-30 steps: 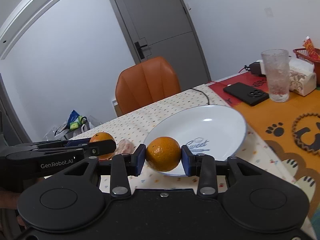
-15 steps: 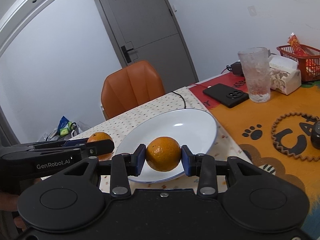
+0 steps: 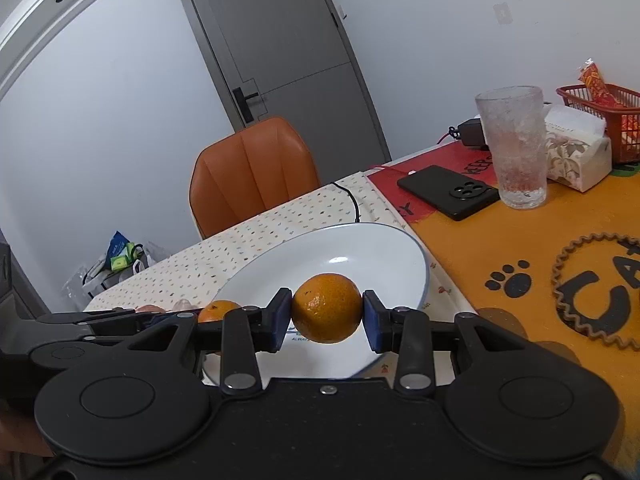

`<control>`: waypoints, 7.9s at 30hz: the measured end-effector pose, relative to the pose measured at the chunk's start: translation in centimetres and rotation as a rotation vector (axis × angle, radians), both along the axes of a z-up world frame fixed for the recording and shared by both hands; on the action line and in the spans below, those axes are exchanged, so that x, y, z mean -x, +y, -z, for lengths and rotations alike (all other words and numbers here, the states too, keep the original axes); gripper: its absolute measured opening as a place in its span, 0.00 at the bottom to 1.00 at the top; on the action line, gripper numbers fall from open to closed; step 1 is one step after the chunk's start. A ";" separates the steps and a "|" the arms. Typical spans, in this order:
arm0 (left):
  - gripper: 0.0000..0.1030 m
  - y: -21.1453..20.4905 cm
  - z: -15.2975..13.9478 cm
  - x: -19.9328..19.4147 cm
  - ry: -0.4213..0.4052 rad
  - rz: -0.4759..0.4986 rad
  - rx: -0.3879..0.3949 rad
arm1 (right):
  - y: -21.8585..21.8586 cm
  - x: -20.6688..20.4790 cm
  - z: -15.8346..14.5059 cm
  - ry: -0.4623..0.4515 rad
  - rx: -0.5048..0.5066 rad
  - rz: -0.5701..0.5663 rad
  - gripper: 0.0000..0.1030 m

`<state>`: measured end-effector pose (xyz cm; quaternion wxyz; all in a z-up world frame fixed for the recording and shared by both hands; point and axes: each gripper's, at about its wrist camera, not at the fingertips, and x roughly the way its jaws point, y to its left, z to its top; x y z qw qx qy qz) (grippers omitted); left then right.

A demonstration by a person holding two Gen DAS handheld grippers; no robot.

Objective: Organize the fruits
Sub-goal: 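Lower and open the left tool on the plate while the right tool releases its orange, then withdraw both open tools from the plate back toward the fruit cluster, then grasp a brown round fruit with the left tool while the right tool grasps a yellow cherry tomato, then carry the brown fruit over the plate while the right tool carries the yellow tomato, then open the left tool over the plate while the right tool releases the yellow tomato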

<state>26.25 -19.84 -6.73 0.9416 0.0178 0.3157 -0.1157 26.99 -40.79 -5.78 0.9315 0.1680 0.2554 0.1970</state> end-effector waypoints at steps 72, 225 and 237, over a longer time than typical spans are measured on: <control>0.94 17.8 -7.4 12.6 -0.122 -0.315 0.146 | 7.9 7.1 -5.1 -0.083 -0.031 -0.131 1.00; 0.23 1.5 -1.4 3.2 -0.013 -0.005 0.094 | -0.2 3.1 -0.2 0.009 0.004 -0.007 0.23; 0.26 1.4 -1.3 2.6 0.001 -0.017 0.096 | -0.2 1.5 -0.5 0.008 -0.001 -0.011 0.24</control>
